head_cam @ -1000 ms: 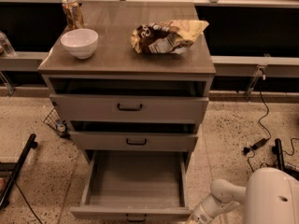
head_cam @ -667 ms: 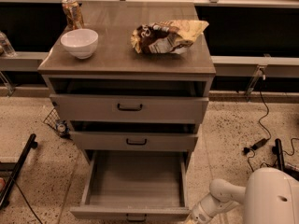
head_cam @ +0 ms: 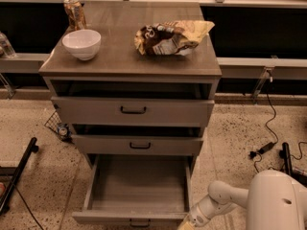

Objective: Close bottom drawer

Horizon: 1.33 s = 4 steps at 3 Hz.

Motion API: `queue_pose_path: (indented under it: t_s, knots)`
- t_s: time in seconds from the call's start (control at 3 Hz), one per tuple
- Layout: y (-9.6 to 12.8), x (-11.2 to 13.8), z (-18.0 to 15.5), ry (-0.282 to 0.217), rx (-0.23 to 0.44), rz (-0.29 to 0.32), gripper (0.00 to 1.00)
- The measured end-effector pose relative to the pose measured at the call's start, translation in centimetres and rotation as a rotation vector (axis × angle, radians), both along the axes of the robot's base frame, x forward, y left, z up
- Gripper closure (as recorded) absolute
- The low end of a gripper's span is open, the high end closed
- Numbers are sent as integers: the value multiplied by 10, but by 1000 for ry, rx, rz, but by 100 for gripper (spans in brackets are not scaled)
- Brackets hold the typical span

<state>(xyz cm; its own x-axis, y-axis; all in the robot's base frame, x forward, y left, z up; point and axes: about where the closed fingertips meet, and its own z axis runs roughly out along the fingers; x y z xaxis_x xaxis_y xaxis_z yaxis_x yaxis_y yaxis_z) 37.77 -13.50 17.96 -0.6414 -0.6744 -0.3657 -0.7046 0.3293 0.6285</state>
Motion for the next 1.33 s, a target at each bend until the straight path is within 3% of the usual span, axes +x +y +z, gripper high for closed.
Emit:
queue_pose_path:
  t_s: [0.67,1.33]
  knots:
    - [23,21,10,-50,39,9,100]
    - [27,42,8,-105,55,-8,100]
